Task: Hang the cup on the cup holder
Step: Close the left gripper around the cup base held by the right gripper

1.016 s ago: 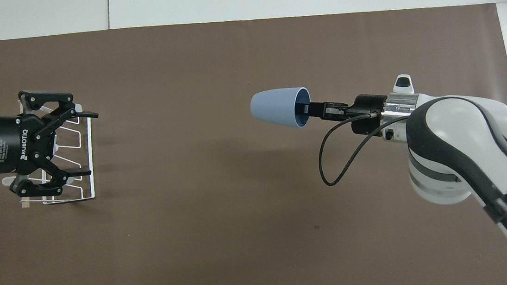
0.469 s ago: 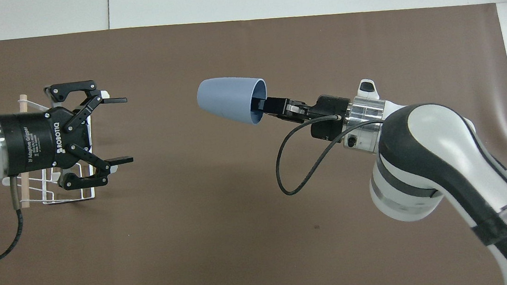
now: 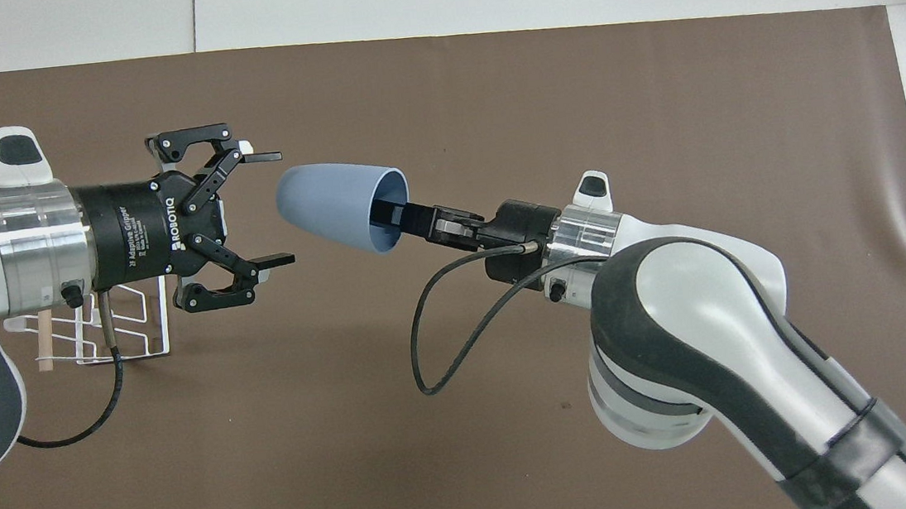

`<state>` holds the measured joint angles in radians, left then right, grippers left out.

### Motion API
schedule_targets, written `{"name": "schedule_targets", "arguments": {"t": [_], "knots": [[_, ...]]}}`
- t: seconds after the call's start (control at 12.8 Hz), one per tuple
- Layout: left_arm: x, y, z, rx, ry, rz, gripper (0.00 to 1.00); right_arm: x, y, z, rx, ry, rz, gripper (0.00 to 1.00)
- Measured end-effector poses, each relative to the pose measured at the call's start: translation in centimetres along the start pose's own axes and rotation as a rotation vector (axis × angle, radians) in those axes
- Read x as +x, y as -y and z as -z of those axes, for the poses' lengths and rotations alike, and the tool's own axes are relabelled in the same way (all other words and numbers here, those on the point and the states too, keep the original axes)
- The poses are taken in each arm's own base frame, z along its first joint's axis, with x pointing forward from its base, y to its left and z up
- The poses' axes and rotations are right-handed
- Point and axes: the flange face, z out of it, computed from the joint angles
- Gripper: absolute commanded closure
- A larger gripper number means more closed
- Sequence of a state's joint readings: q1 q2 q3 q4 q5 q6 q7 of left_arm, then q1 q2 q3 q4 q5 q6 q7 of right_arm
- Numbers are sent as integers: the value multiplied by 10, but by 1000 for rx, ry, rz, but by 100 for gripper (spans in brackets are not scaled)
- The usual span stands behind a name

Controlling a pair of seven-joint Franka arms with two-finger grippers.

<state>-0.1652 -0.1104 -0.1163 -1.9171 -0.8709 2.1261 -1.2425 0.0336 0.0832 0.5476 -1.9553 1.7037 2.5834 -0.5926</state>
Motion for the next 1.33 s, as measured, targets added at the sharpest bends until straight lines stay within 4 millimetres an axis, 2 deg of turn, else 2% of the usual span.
{"name": "schedule_targets", "arguments": {"t": [0.23,0.7,1.33], "knots": [[0,1,-4,9,2,-35,0,-8,20,-8,12,-8,-31,100],[-11,-4,-5,32,22,-104,0,-7,21,-7,13,-10,-47,100],[-12,-6,-6,49,-19,-179,1,-7,19,-8,11,-9,-51,100]]}}
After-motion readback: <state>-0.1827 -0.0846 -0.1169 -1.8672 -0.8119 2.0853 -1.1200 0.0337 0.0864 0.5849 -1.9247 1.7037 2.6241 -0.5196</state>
